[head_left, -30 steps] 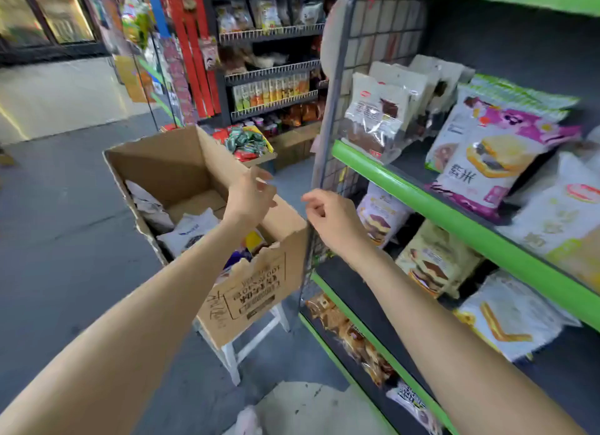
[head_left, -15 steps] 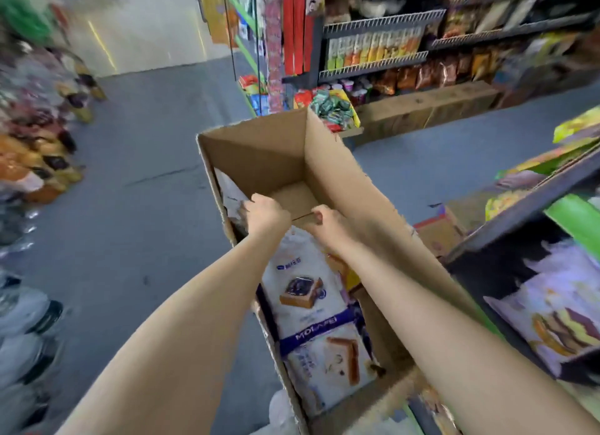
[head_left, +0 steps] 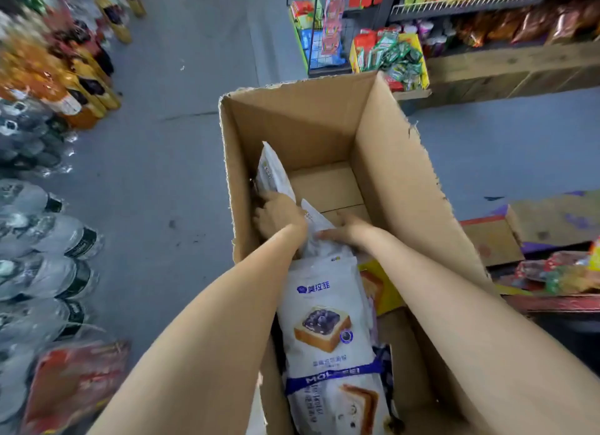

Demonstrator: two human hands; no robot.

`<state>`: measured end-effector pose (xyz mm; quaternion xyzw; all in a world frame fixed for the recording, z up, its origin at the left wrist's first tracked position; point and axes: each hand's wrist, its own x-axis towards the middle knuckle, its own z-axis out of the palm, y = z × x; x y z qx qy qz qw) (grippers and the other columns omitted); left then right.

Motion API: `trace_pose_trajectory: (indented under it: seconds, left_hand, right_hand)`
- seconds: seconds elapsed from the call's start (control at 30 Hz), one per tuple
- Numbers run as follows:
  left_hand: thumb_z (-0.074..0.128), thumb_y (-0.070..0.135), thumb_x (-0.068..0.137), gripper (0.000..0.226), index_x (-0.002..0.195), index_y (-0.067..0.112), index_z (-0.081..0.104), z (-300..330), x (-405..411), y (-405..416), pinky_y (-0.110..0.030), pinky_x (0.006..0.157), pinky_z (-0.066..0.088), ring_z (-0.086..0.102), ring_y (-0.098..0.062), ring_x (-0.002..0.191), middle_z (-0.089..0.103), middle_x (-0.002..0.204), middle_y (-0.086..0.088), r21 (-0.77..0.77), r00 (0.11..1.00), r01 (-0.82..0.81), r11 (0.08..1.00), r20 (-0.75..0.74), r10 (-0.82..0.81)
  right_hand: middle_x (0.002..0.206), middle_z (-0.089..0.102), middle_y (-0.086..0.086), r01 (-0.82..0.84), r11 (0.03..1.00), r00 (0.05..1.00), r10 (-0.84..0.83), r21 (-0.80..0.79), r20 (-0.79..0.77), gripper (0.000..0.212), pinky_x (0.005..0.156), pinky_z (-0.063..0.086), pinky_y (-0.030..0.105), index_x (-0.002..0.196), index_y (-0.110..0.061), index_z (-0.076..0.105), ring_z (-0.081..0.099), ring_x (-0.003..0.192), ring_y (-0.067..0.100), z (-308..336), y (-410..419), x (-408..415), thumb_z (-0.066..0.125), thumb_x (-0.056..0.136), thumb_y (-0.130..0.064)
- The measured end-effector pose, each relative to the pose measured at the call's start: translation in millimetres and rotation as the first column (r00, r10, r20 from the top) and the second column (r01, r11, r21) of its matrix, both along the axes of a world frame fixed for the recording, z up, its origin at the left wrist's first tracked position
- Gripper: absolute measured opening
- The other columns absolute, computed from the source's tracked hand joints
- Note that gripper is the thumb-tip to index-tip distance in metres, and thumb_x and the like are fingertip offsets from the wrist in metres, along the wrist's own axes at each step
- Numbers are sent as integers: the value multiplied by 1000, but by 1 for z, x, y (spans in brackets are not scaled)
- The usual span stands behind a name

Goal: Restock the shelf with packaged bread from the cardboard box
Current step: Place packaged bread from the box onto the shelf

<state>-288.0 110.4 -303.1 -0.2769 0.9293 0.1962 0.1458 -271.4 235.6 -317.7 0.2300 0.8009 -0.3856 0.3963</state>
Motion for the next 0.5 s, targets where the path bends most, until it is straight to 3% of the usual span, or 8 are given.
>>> trace_pose_trajectory:
  seconds: [0.07,0.13,0.2,0.3,0.37,0.43,0.5]
  left_hand:
    - [47,30,97,38,125,5,54,-4,5,-1,-39,95,40,46,-31,121,56,127,-15,7,998,55,998,19,-55]
    - [45,27,98,34,120,4,58,0,4,-2,-39,96,38,42,-31,123,49,130,-15,-3,997,81,997,-11,-81]
    - [44,21,98,32,122,4,57,6,0,-3,-38,95,39,43,-30,122,44,132,-14,11,994,100,995,-34,-100]
    - [41,15,98,33,126,3,54,15,-7,-6,-38,95,41,47,-30,121,45,134,-13,73,996,77,994,-54,-73]
    - [40,14,98,35,130,3,51,20,-10,-8,-39,100,39,46,-30,123,44,137,-12,121,997,44,992,-64,-37]
    - [40,11,97,37,132,2,47,28,-10,-8,-40,102,38,43,-31,126,43,138,-14,133,991,87,987,-109,-73]
    - [40,6,95,36,129,-2,47,40,-9,-8,-41,100,41,47,-34,122,50,132,-17,115,966,160,980,-222,-132]
  right_hand:
    - [137,48,11,-155,987,988,155,53,9,97,76,51,33,144,-12,29,57,109,27,-6,0,-1,77,69,-51]
    - [137,49,10,-290,949,957,290,123,18,99,74,48,31,142,-11,32,56,110,27,-10,1,-5,76,67,-56]
    - [121,57,8,-309,944,951,307,112,41,90,65,46,28,134,-7,42,58,97,24,-11,2,-8,77,65,-56]
    - [104,56,8,-217,970,976,215,113,30,83,56,41,27,125,-1,48,55,88,23,-5,3,-6,80,66,-49]
    - [105,58,7,-173,966,982,184,191,-41,79,65,43,29,120,-3,51,57,94,25,2,1,1,78,65,-54]
    - [116,61,5,-124,947,970,179,295,-165,75,82,44,35,117,-10,52,58,108,28,13,-1,8,73,65,-61]
    - [121,60,8,-23,957,936,123,290,-330,68,90,44,40,117,-13,48,56,112,32,28,-4,12,70,71,-57]
